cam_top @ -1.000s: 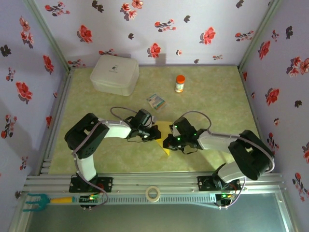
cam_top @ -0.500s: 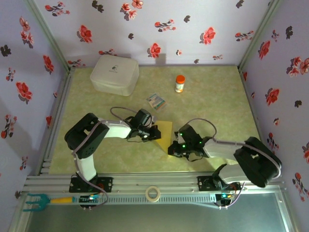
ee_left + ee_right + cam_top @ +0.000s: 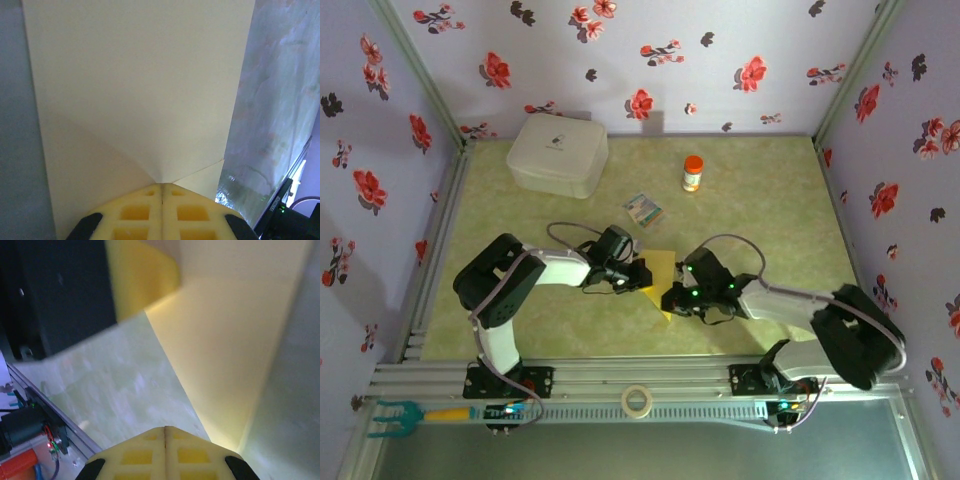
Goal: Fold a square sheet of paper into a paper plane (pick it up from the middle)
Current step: Third fold the triangle at the center of the table.
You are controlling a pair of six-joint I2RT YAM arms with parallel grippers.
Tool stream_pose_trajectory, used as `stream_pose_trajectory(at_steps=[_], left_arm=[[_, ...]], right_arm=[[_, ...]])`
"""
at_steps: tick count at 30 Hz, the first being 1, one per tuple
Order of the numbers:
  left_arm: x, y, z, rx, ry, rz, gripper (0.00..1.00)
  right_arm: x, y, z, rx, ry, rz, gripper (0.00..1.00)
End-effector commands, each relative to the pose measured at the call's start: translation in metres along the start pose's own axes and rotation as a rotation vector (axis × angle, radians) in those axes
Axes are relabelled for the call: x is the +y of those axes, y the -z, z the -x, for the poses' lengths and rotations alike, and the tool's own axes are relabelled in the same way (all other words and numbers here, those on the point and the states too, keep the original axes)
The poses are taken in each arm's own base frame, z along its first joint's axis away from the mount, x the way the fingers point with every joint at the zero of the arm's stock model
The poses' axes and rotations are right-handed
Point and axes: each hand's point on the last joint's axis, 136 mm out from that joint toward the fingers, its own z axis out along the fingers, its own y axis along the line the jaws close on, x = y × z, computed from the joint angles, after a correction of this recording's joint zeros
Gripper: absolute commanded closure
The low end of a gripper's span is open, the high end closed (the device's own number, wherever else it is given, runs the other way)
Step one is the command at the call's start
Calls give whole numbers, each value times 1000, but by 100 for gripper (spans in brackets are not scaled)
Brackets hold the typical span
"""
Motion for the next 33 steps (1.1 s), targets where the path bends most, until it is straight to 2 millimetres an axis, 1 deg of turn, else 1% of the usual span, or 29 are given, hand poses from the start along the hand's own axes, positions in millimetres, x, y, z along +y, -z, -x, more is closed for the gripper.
stream_pose_trajectory(at_steps=[1, 3, 4, 6, 10, 14, 16, 19, 21, 22, 25, 26, 28, 29, 30, 32, 33], left_arm=[[41, 0, -8, 2, 74, 132, 100], [42, 0, -7, 1, 74, 133, 100], [41, 0, -7, 3, 71, 134, 100], [41, 0, -6, 2, 73, 133, 100], [41, 0, -5, -8, 83, 137, 100], [41, 0, -3, -20, 96, 135, 100], [40, 0, 0, -37, 113, 128, 100], [34, 2, 6, -82, 135, 120, 100], [25, 4, 11, -116, 124, 117, 100], [22, 6, 13, -129, 115, 126, 100], [8, 12, 19, -179, 82, 130, 100], [5, 15, 21, -202, 71, 129, 100], [-2, 23, 23, -237, 43, 117, 95], [-3, 29, 25, -259, 31, 119, 90], [-6, 36, 27, -283, 18, 114, 86], [-12, 48, 30, -323, -18, 107, 82], [-15, 55, 32, -342, -39, 103, 76]], right_arm=[[-4, -13, -3, 41, -2, -4, 94], [-28, -16, -15, 74, -23, -76, 94], [-37, -15, -22, 85, -31, -100, 94], [-48, -12, -33, 91, -58, -106, 94], [-50, 0, -43, 75, -65, -84, 94], [-54, 14, -42, 35, -45, -119, 94], [-54, 23, -34, -6, -30, -150, 93], [-55, 38, -12, -112, -16, -217, 90], [-57, 50, 2, -190, -14, -266, 86], [-58, 54, 9, -222, -11, -288, 81], [-56, 65, 26, -296, 8, -330, 78], [-55, 67, 31, -316, 13, -338, 76], [-55, 72, 39, -347, 19, -359, 75], [-55, 74, 43, -365, 16, -370, 74], [-55, 76, 46, -384, 13, -374, 71], [-52, 77, 52, -419, 10, -358, 68], [-48, 76, 56, -437, 14, -335, 66]])
